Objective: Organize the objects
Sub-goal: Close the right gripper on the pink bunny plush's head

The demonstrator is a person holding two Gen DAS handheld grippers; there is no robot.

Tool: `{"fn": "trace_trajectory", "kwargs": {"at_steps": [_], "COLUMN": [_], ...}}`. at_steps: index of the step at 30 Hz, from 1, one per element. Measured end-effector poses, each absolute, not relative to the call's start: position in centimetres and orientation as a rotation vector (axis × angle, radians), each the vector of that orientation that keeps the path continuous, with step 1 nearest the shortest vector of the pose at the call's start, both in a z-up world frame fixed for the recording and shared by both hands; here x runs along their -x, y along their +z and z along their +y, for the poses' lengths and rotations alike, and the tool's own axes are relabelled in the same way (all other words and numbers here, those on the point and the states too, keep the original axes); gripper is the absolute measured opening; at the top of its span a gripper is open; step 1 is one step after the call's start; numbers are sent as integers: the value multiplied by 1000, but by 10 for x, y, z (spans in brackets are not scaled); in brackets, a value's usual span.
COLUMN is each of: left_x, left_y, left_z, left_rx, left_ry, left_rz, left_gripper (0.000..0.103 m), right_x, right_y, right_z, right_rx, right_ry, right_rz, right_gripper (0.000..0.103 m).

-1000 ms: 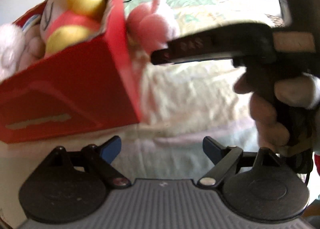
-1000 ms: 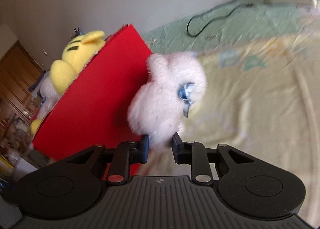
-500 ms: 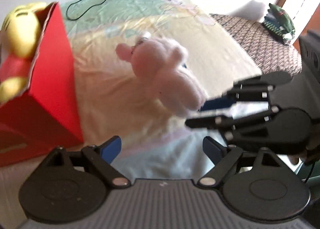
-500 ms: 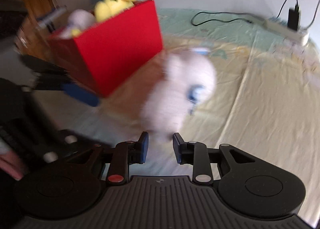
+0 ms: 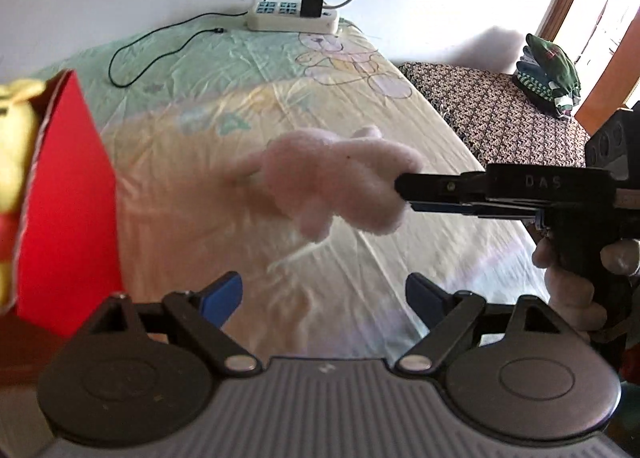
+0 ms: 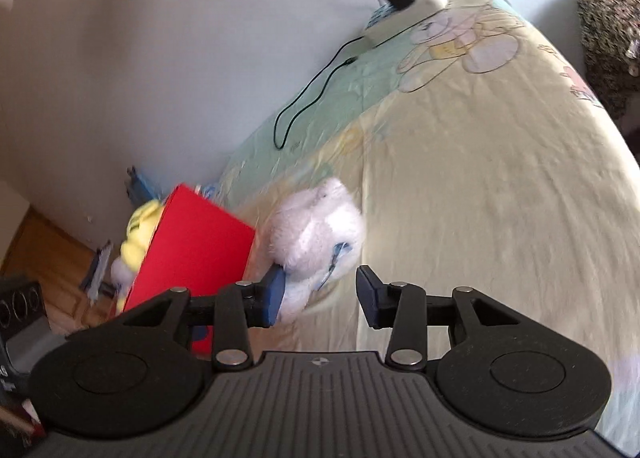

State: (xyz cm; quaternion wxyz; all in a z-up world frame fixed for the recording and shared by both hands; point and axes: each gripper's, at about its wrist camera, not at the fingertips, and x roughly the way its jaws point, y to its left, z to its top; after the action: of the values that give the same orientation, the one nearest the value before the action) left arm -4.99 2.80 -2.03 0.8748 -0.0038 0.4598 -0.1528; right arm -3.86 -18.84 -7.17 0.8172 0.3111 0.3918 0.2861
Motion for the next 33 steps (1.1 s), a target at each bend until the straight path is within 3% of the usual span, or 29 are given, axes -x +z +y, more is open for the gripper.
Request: {"fn": "trace_trajectory", "kwargs": {"at_steps": [8, 15, 21, 33], "left_x": [41, 27, 16, 35], "left_y": [-9, 2, -17, -32], "left_z": [21, 17, 20, 38], "left_rx": [-9, -2, 79, 104], "left_ry": [-313, -311, -323, -238], "left_rz": [917, 873, 949, 1084], "left_gripper": [87, 87, 87, 87], "right_x": [22, -17, -32, -26], "right_y": [-54, -71, -104, -94], "right_z": [-179, -183, -171, -123], "right_rx": [-559, -811, -829, -878], "right_ry": [734, 787, 686, 918], "right_rz": [700, 738, 905, 960], "right_gripper": [43, 52, 44, 43]}}
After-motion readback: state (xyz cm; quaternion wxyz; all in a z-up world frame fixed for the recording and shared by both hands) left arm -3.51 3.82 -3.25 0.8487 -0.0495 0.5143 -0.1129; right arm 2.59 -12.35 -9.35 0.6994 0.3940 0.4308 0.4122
